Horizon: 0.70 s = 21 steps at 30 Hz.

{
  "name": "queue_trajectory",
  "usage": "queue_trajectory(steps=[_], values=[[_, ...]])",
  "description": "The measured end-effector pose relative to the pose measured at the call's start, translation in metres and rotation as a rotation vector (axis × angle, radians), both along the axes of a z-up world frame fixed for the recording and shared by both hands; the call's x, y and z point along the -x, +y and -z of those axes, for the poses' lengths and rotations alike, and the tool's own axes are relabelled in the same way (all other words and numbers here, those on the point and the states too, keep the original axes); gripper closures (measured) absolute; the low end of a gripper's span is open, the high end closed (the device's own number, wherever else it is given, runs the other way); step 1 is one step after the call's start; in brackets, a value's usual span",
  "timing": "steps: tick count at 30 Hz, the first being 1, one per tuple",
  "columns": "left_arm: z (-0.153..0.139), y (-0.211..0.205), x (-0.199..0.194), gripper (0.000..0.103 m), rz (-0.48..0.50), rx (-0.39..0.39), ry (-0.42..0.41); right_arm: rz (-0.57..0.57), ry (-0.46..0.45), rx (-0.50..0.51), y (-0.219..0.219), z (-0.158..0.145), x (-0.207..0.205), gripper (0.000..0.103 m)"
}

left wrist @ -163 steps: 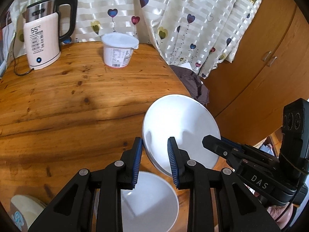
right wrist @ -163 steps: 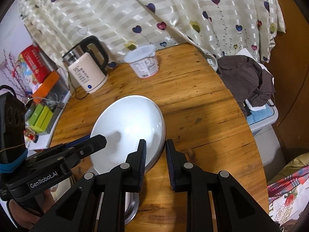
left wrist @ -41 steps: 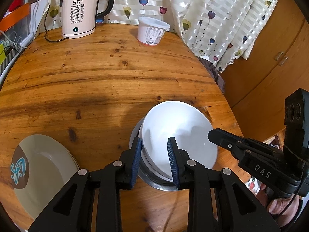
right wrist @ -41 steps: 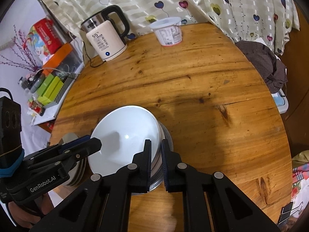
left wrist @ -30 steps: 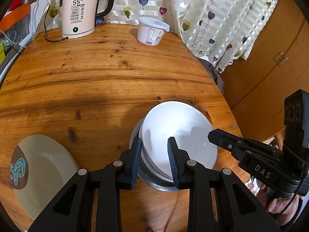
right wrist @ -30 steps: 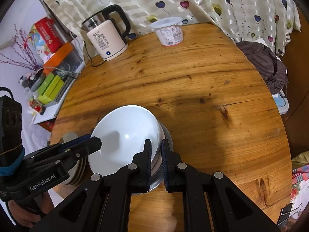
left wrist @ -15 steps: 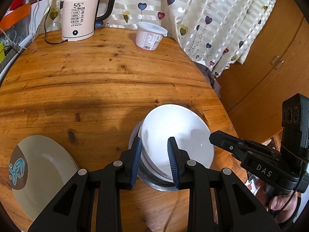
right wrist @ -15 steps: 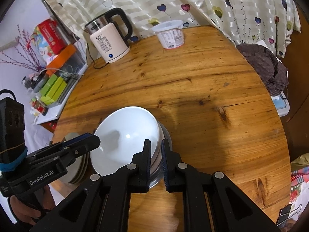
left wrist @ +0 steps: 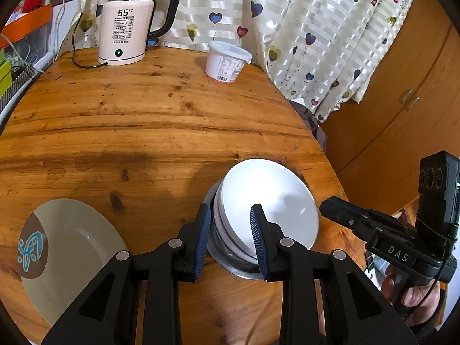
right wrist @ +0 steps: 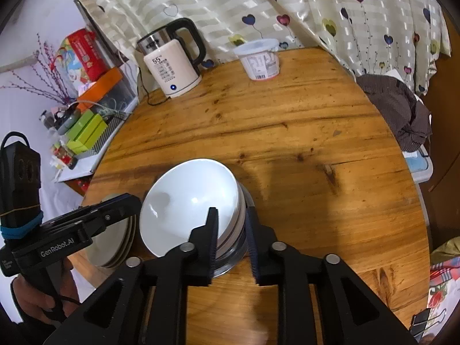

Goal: Organize plates and bowls

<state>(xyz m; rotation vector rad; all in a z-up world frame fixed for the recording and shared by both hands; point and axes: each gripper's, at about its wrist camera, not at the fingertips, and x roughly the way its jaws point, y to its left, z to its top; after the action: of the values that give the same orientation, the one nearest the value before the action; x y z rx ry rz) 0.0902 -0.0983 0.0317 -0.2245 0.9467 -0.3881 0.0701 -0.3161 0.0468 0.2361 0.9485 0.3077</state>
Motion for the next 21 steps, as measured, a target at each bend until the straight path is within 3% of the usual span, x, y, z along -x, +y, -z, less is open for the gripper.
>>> queue_trajectory(steps=[21], values=[[0.020, 0.035, 0.004, 0.073, -0.043, 0.078, 0.045, 0.018, 0.036, -0.131, -0.029, 0.017, 0.008, 0.079]])
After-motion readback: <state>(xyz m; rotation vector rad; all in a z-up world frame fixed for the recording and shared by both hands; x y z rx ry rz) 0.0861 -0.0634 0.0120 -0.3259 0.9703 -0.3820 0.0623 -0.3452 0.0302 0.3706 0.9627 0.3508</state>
